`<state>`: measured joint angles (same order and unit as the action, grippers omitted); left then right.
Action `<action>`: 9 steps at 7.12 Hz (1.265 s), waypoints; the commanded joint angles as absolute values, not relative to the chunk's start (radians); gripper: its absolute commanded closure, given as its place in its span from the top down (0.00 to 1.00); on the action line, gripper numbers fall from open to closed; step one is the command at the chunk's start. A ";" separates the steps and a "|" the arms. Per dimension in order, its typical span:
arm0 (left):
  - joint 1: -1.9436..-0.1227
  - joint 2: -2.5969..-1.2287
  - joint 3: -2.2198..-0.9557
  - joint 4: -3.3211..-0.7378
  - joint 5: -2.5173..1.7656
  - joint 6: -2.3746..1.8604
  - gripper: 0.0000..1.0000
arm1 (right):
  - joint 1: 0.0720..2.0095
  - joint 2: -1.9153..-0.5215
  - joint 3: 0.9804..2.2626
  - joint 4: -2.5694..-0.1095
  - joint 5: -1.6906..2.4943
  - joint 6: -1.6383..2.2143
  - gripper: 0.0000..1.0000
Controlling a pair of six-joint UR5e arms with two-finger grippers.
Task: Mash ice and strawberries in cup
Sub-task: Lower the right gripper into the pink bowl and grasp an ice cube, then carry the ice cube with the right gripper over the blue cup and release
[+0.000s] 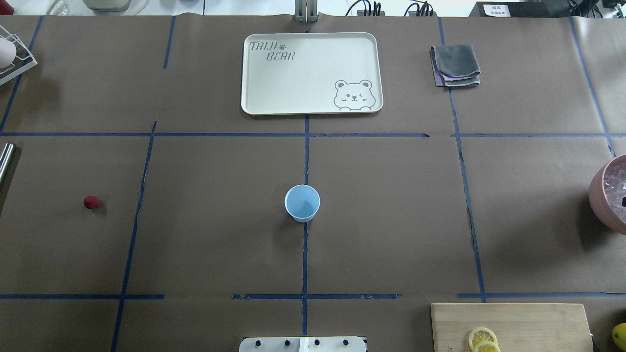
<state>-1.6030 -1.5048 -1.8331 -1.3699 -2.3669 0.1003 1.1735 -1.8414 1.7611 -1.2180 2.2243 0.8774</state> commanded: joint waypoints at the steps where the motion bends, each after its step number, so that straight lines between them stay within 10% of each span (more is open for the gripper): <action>1: -1.603 -1.494 -1.845 -1.370 -2.367 0.100 1.00 | 1.173 -1.841 1.764 -1.216 2.221 0.877 0.12; 5: -1.603 -1.494 -1.852 -1.370 -2.367 0.098 1.00 | 1.122 -1.813 2.046 -1.224 2.232 1.061 0.04; 9: -1.603 -1.494 -1.850 -1.370 -2.367 0.098 1.00 | 0.788 -1.392 2.063 -1.235 2.174 1.647 0.04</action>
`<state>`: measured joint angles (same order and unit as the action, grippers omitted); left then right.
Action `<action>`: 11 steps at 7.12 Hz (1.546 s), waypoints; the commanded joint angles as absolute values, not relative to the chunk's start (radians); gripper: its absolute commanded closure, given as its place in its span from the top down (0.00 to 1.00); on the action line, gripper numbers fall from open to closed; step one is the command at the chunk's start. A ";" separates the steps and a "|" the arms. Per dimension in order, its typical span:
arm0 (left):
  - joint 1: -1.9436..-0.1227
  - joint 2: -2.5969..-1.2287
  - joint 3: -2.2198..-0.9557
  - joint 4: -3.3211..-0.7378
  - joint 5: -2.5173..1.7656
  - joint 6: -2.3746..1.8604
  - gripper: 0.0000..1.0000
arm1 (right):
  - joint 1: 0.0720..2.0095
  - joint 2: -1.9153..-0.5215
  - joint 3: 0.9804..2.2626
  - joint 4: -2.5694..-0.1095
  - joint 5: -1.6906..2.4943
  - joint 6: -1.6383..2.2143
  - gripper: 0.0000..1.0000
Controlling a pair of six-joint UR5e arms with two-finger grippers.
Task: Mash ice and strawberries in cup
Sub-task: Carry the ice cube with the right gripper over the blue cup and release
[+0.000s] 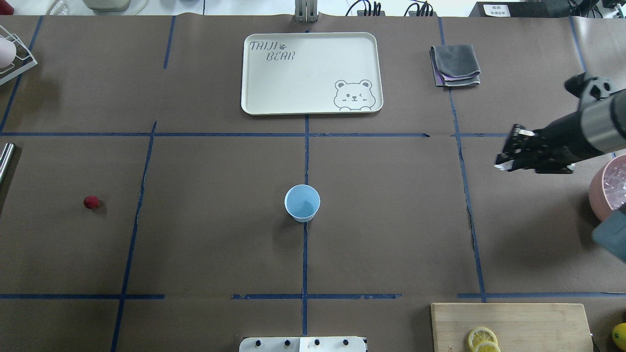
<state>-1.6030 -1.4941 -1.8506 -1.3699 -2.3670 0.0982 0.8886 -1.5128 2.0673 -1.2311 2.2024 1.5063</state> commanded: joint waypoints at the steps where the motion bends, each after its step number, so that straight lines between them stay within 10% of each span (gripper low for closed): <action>1: -1.603 -1.490 -1.851 -1.370 -2.367 0.098 1.00 | 0.705 -1.300 2.039 -1.256 2.090 1.729 0.04; 4: -1.601 -1.486 -1.852 -1.370 -2.368 0.098 1.00 | 0.527 -0.995 1.874 -1.391 1.894 1.851 0.05; 9: -1.601 -1.486 -1.856 -1.370 -2.368 0.098 1.00 | 0.448 -0.913 1.773 -1.390 1.816 1.868 0.16; 11: -1.603 -1.486 -1.859 -1.370 -2.368 0.098 1.00 | 0.446 -0.901 1.757 -1.391 1.816 1.868 0.60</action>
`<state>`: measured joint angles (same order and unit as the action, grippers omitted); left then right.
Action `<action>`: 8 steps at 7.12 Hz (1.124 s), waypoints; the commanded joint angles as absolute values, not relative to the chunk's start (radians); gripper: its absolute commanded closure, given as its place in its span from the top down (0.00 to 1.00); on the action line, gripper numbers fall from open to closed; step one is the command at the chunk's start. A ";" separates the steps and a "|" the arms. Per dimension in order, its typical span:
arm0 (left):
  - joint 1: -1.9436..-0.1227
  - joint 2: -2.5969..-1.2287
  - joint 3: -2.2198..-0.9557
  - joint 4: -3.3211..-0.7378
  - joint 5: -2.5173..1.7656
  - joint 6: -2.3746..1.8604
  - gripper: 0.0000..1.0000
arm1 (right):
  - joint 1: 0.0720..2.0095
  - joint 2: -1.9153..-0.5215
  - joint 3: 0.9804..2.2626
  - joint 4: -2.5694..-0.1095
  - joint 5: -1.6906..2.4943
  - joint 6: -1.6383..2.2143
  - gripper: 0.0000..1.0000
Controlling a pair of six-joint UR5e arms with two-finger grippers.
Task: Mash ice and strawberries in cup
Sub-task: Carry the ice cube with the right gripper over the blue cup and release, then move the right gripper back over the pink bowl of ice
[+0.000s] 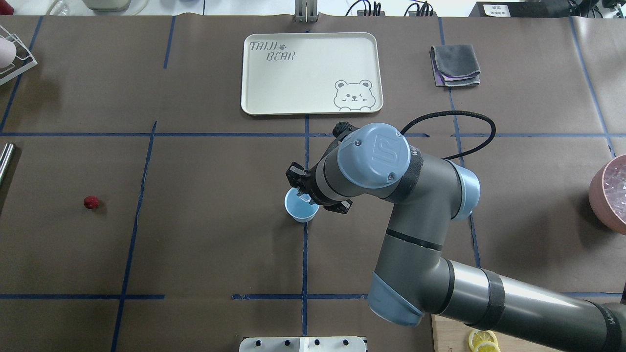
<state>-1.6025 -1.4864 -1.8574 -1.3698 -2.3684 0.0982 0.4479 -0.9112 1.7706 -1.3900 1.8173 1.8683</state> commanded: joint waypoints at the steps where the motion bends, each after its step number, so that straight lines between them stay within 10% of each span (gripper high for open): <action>1: -1.603 -1.485 -1.861 -1.370 -2.368 0.098 1.00 | 0.446 -0.897 1.752 -1.393 1.816 1.868 0.66; 3: -1.603 -1.485 -1.861 -1.370 -2.368 0.098 1.00 | 0.468 -0.922 1.805 -1.405 1.828 1.870 0.67; 8: -1.603 -1.485 -1.859 -1.370 -2.368 0.098 1.00 | 0.869 -1.595 2.149 -1.411 2.119 1.213 0.66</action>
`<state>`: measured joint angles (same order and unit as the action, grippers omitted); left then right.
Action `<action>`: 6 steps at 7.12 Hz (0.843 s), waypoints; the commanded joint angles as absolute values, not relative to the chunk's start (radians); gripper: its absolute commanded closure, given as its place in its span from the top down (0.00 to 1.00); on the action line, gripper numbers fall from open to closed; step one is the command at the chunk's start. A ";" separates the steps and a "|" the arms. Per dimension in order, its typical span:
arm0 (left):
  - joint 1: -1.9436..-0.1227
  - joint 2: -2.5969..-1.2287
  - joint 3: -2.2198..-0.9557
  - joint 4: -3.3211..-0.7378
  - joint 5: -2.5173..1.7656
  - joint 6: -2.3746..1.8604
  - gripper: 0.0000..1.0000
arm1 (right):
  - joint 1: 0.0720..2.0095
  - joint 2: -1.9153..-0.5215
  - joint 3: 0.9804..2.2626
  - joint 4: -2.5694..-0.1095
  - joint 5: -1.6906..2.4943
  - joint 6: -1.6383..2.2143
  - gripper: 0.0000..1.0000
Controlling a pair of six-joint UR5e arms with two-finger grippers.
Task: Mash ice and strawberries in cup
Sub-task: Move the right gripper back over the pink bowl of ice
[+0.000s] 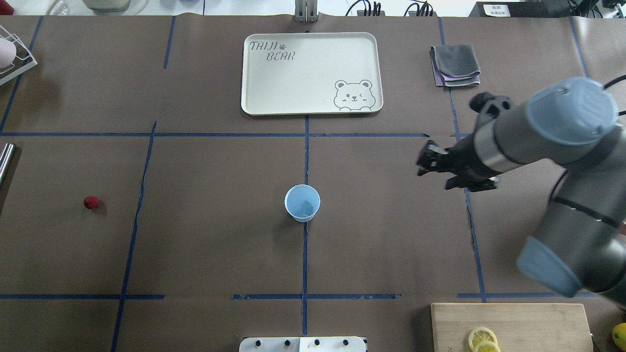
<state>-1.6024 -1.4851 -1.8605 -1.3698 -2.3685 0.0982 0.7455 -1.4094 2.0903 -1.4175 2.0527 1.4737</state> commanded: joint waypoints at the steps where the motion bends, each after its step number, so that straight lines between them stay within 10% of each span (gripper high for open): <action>1: -1.603 -1.483 -1.859 -1.370 -2.368 0.098 1.00 | 0.984 -1.679 2.142 -1.411 2.184 1.007 0.67; 3: -1.603 -1.479 -1.861 -1.371 -2.368 0.098 1.00 | 1.199 -1.790 2.033 -1.413 2.249 0.600 0.70; 4: -1.603 -1.477 -1.864 -1.370 -2.368 0.098 1.00 | 1.244 -1.796 1.978 -1.413 2.266 0.510 1.00; 6: -1.603 -1.454 -1.896 -1.370 -2.368 0.098 1.00 | 1.250 -1.796 1.930 -1.411 2.263 0.499 0.99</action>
